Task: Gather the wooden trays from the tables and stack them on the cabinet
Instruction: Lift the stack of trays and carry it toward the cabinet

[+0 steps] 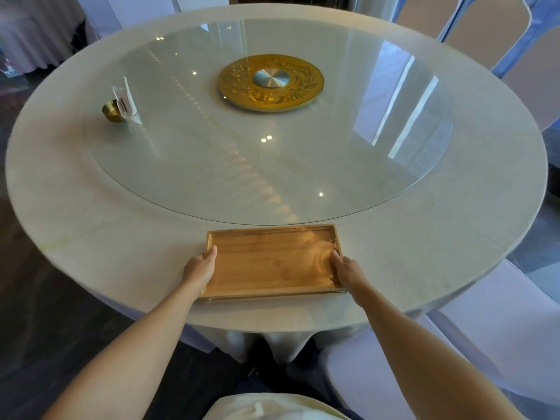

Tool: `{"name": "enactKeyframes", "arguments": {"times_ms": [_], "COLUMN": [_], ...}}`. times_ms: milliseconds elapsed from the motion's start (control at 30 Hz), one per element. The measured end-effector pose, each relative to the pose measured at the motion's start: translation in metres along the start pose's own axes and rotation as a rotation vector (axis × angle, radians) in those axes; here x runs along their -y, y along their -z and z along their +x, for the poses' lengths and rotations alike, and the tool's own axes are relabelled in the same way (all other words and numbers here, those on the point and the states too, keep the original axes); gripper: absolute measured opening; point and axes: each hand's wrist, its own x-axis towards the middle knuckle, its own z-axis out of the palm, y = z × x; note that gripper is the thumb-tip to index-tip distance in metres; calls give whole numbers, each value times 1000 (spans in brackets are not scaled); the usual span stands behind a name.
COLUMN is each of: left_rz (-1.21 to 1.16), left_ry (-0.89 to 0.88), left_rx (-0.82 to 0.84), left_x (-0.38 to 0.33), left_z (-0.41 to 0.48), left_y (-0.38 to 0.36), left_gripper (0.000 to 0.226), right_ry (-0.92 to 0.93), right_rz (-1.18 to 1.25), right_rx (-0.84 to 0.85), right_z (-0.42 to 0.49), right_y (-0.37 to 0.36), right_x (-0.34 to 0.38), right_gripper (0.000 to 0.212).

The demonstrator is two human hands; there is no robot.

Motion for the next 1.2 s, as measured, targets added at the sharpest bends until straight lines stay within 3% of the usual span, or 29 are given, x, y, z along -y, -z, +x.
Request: {"name": "enactKeyframes", "arguments": {"times_ms": [233, 400, 567, 667, 800, 933, 1200], "left_rz": [14, 30, 22, 35, 67, 148, 302], "left_ry": [-24, -122, -252, -355, -499, -638, -898], "left_rx": [-8, 53, 260, 391, 585, 792, 1114], "left_x": [-19, -59, -117, -152, -193, -225, -237], "left_z": [-5, -15, -28, -40, -63, -101, -230], "left_y": [0, -13, -43, -69, -101, -131, -184], "left_gripper": [63, 62, 63, 62, 40, 50, 33], "right_ry": [40, 61, 42, 5, -62, -193, -367], "right_rz": [221, 248, 271, 259, 326, 495, 646], "right_rx": [-35, -113, -258, -425, -634, -818, -1220], "right_z": [-13, -18, -38, -58, -97, -153, -298], "right_y": [7, 48, 105, 136, 164, 163, 141], "right_x": [1, 4, -4, -18, -49, -84, -139], "right_gripper": [51, 50, 56, 45, 41, 47, 46]}}
